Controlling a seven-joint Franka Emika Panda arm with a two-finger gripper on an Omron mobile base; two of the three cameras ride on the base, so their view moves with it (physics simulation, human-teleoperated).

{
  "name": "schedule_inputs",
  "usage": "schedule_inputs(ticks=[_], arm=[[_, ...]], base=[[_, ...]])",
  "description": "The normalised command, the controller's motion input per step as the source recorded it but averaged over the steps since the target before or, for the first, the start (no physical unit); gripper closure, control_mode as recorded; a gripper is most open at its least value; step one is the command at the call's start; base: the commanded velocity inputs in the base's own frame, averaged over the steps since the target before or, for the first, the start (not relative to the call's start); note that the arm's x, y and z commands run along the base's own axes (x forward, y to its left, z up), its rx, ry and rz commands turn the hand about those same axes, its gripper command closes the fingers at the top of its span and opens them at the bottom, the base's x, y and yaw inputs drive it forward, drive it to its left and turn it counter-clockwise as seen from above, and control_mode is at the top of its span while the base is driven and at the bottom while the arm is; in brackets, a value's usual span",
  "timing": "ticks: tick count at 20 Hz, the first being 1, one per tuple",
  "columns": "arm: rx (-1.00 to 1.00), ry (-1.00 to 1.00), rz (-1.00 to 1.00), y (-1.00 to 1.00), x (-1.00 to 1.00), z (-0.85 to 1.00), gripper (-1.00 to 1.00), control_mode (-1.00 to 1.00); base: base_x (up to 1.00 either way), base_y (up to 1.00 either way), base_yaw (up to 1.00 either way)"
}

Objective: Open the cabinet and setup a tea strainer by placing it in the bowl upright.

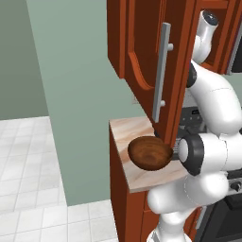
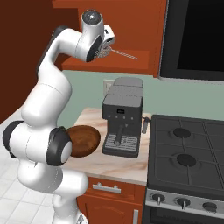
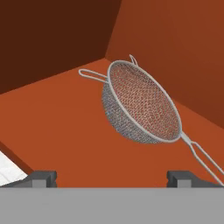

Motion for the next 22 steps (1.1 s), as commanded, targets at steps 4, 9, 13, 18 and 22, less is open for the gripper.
schedule_inputs(ticks=[4,9,13,18,22], arm=[[-0.11,0.00,0.03,0.00,0.15,0.00,-1.00,-1.00],[-0.07,0.00,0.02,0.00,0.14,0.00,-1.00,-1.00],[-0.07,0.00,0.02,0.05,0.13,0.00,-1.00,-1.00],[-0.04,0.00,0.03,0.13,0.17,0.00,-1.00,-1.00],[-0.01,0.04,0.05,0.03,0.17,0.00,-1.00,-1.00]], base=[[0.00,0.00,0.00],[0.00,0.00,0.00],[0.00,0.00,0.00],[0.00,0.00,0.00],[0.00,0.00,0.00]])
